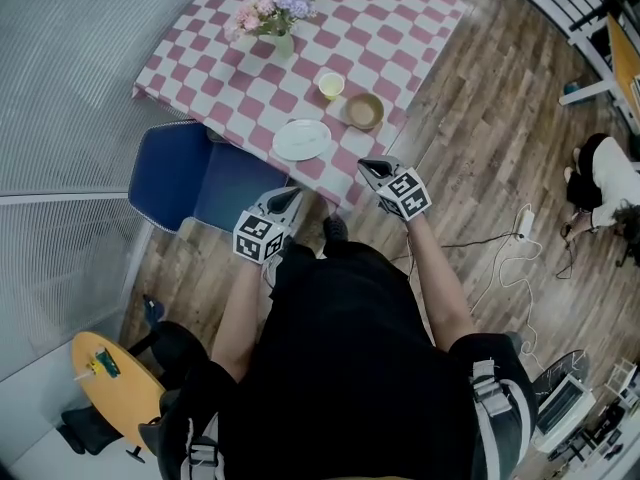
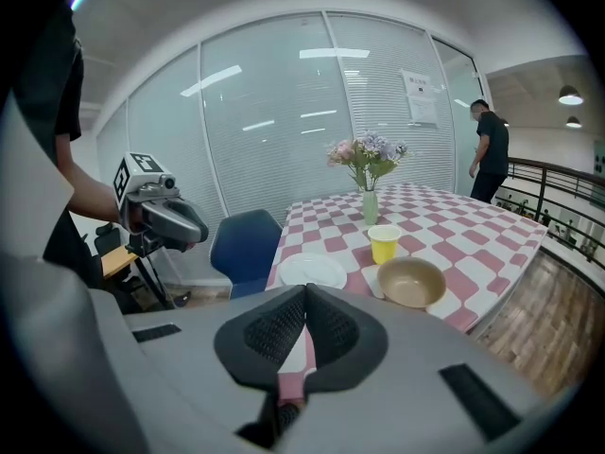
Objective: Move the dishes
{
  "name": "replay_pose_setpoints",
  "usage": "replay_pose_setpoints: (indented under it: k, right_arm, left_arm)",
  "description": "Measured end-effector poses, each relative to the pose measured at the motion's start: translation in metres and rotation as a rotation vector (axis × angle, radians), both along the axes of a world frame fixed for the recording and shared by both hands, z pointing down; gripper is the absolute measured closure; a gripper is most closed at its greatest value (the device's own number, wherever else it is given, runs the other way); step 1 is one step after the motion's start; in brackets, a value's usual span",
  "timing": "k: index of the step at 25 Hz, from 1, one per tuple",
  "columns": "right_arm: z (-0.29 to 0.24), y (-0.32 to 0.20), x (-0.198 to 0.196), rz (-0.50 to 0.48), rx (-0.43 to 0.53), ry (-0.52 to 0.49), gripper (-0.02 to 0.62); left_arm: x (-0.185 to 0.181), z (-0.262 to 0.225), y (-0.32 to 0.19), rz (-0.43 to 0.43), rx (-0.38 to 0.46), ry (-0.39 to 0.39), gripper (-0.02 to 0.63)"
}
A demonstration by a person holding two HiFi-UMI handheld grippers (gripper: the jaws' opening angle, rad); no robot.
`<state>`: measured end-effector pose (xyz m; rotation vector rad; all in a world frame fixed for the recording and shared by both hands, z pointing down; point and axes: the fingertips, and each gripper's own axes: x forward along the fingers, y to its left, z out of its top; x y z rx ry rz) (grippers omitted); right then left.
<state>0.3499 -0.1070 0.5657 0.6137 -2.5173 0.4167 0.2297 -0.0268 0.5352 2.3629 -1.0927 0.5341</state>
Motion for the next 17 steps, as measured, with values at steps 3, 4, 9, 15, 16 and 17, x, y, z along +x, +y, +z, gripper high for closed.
replay_pose_setpoints:
  k: [3, 4, 9, 15, 16, 17]
  right_arm:
    - [0.004, 0.002, 0.000, -0.019, 0.005, 0.007, 0.580]
    - [0.006, 0.003, 0.001, -0.023, 0.007, 0.011, 0.580]
    - [0.011, 0.010, 0.003, -0.029, -0.007, 0.012, 0.580]
    - [0.016, 0.015, 0.007, -0.018, -0.016, 0.007, 0.580]
    - [0.017, 0.016, 0.008, -0.016, -0.016, 0.007, 0.580]
    - [0.018, 0.017, 0.010, -0.015, -0.017, 0.007, 0.580]
  left_arm:
    - [-0.001, 0.000, 0.001, -0.012, 0.002, 0.000, 0.583]
    - [-0.001, 0.000, 0.002, -0.014, 0.004, 0.000, 0.583]
    - [0.004, 0.002, 0.011, -0.015, -0.003, -0.002, 0.583]
    - [0.004, 0.004, 0.016, -0.025, -0.004, -0.004, 0.583]
    - [0.004, 0.003, 0.016, -0.027, -0.001, -0.004, 0.583]
    - [0.005, 0.003, 0.016, -0.029, 0.002, -0.004, 0.583]
